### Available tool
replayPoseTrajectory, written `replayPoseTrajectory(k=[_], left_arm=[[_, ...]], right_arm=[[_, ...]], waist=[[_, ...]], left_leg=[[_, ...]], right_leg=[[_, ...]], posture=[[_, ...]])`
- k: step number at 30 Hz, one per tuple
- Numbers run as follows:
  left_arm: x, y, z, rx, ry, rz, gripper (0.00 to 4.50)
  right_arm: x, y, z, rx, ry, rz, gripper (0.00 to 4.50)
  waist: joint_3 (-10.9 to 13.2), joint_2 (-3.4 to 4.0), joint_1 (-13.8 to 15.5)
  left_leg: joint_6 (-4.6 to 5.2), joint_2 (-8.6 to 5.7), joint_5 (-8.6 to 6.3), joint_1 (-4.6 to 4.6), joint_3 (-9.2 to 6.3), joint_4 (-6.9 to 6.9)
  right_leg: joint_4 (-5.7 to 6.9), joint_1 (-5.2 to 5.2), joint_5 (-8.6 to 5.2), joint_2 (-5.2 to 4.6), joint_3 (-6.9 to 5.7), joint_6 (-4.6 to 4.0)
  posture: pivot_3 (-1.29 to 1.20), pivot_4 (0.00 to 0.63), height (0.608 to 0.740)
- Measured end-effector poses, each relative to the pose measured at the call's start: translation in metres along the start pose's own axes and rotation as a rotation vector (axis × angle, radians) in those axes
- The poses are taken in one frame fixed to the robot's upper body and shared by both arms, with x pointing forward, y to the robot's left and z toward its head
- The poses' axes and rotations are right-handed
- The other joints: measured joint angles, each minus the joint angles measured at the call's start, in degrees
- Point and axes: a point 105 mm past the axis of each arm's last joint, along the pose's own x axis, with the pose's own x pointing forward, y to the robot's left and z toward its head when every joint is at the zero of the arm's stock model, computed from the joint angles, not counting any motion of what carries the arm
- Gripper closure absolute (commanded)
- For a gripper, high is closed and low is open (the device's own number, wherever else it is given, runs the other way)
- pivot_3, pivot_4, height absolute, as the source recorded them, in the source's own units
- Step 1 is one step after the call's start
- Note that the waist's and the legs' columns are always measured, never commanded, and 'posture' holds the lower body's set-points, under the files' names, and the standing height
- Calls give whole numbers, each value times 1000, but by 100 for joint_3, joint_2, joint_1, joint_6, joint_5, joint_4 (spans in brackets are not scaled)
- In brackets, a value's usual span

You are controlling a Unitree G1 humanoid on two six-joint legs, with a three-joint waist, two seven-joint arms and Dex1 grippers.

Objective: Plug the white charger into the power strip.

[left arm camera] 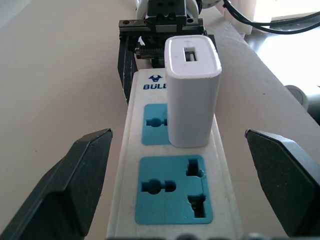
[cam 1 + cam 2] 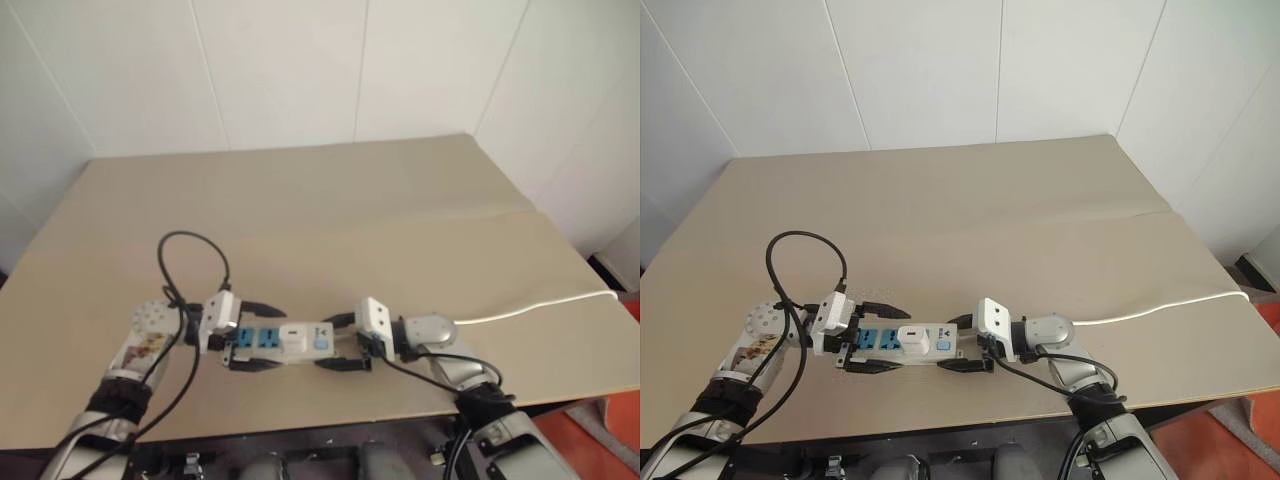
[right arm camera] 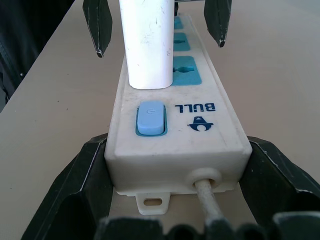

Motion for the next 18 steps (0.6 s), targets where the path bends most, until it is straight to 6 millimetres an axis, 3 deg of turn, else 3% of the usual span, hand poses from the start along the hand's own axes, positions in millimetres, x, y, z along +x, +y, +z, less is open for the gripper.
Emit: replayPoseTrajectory(k=[4, 9, 11, 13, 18], left_arm=[[-11, -6, 0, -36, 32, -20, 23], [-36, 5, 13, -133, -27, 98, 23], [-59, 16, 27, -143, -65, 181, 0], [-79, 24, 42, -129, -83, 244, 0], [-110, 27, 55, -104, -44, 310, 0]], right_arm=[[0, 0, 1, -5, -4, 6, 1080], [0, 0, 6, 3, -15, 23, 1080], [0, -1, 8, 10, -25, 20, 370], [0, -3, 10, 20, -28, 19, 33], [-13, 0, 12, 11, -20, 22, 33]], waist=[[11, -14, -6], [47, -61, 6], [59, -84, 9], [64, -85, 11], [105, -82, 50]], left_leg=[[0, 6, 0, -18, 2, -1], [0, 34, 0, -98, 0, 14], [0, 56, 0, -146, 0, 27], [-6, 69, -3, -164, -2, 37], [-6, 67, -3, -180, 0, 39]], right_leg=[[2, -25, 0, 2, 5, 0], [17, -103, 10, 12, -1, -13], [26, -152, 38, 34, -2, -56], [23, -166, 48, 53, -8, -71], [20, -180, 49, 52, -14, -74]], posture=[[0, 150, 740], [0, 150, 740], [0, 150, 740], [0, 150, 740], [0, 150, 740]])
